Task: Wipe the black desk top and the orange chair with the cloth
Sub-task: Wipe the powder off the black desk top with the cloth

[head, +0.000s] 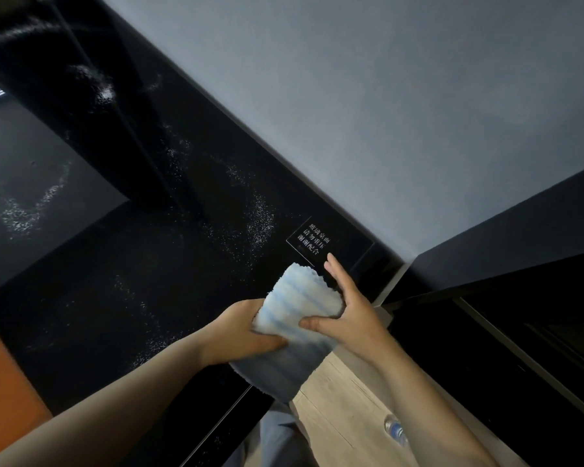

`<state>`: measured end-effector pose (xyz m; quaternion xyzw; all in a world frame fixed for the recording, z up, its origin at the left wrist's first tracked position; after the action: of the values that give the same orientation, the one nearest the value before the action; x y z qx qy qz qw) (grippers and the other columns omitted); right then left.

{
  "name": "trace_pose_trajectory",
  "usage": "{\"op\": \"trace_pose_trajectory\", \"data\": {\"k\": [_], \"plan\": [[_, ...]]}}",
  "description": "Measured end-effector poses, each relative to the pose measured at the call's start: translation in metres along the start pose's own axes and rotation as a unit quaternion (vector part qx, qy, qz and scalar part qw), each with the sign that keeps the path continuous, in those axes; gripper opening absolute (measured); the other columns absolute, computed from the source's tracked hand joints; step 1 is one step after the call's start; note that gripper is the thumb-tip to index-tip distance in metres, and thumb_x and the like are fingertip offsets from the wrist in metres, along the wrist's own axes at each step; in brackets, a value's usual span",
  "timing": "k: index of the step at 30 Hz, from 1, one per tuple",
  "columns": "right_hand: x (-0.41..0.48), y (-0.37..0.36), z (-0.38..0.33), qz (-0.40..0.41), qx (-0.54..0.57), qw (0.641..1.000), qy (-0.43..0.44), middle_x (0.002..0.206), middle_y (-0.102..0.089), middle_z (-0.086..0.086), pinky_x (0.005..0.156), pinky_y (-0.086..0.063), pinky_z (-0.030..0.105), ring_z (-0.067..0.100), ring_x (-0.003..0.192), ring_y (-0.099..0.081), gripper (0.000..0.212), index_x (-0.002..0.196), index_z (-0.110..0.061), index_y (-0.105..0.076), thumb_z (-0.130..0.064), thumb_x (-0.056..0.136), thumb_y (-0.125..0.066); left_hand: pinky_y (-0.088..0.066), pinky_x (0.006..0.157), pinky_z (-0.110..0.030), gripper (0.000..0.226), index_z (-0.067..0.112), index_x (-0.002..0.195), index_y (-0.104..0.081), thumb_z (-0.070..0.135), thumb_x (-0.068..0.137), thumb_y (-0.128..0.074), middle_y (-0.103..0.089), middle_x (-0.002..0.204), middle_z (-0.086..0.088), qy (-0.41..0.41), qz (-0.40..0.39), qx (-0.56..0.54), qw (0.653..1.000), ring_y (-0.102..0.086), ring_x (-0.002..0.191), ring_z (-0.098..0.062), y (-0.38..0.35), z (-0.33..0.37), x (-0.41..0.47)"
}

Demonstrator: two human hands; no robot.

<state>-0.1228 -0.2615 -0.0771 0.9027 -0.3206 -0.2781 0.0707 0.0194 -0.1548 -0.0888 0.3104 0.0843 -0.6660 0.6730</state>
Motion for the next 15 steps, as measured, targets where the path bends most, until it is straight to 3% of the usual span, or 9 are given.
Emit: {"op": "trace_pose_trajectory", "data": {"k": [3,5,8,10,12,15], "plan": [[0.011,-0.005,-0.005,-0.089,-0.035,0.995,-0.013,0.142,-0.037,-0.029,0.104,-0.03,0.015,-0.008,0.131,-0.035,0.116,0.149,-0.047,-0.018,-0.032,0.06,-0.091,-0.05,0.075,-0.022,0.044,0.015,0.096,-0.066,0.041,0.06,-0.068,-0.07,0.092,-0.002,-0.002,-0.035,0.022,0.999,-0.065,0.089,-0.012,0.005,0.002,0.0],[0.017,-0.006,-0.009,-0.104,-0.059,0.993,-0.014,0.135,-0.048,-0.023,0.104,-0.038,0.02,-0.005,0.123,-0.045,0.104,0.145,-0.044,-0.032,-0.035,0.058,-0.09,-0.05,0.077,-0.023,0.04,0.014,0.099,-0.066,0.035,0.065,-0.071,-0.07,0.095,-0.004,-0.003,-0.043,0.034,0.999,-0.065,0.092,-0.015,0.009,0.001,0.004],[0.02,-0.001,-0.017,-0.066,-0.063,0.996,-0.002,0.111,-0.066,-0.015,0.095,-0.049,0.027,-0.001,0.102,-0.06,0.064,0.119,-0.036,-0.058,-0.026,0.064,-0.089,-0.051,0.076,-0.028,0.051,0.018,0.096,-0.066,0.052,0.058,-0.072,-0.07,0.09,-0.001,0.001,-0.027,0.045,0.999,-0.065,0.083,-0.012,0.017,0.0,0.008],[0.019,0.005,-0.018,-0.024,-0.023,0.999,0.011,0.103,-0.07,-0.009,0.086,-0.051,0.024,0.001,0.095,-0.064,0.046,0.106,-0.034,-0.065,-0.019,0.068,-0.087,-0.05,0.068,-0.023,0.047,0.023,0.091,-0.065,0.054,0.058,-0.078,-0.066,0.082,0.004,0.01,0.013,0.045,0.999,-0.06,0.074,-0.005,0.025,-0.001,0.011],[0.016,0.012,-0.01,0.023,0.023,0.999,0.007,0.106,-0.068,-0.003,0.086,-0.052,0.025,0.005,0.097,-0.064,0.043,0.103,-0.035,-0.065,-0.021,0.068,-0.087,-0.048,0.066,-0.019,0.038,0.027,0.092,-0.064,0.044,0.065,-0.084,-0.065,0.083,0.006,0.019,0.062,0.036,0.997,-0.061,0.074,-0.004,0.035,-0.001,0.011],[0.014,0.015,0.0,0.036,0.075,0.996,-0.018,0.113,-0.067,-0.005,0.088,-0.053,0.028,0.007,0.103,-0.064,0.058,0.117,-0.029,-0.062,-0.029,0.064,-0.088,-0.053,0.074,-0.026,0.041,0.028,0.095,-0.066,0.047,0.063,-0.083,-0.068,0.089,0.002,0.027,0.085,-0.007,0.996,-0.065,0.082,-0.008,0.041,0.0,0.01]]}}
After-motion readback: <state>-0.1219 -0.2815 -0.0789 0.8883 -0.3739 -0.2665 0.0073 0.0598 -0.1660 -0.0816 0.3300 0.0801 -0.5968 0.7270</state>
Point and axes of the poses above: each hand's wrist, its own x-axis towards the middle knuckle, its own y-axis out of the back of the hand, z = x × y, the point moved 7 cm from there along x, towards the middle knuckle
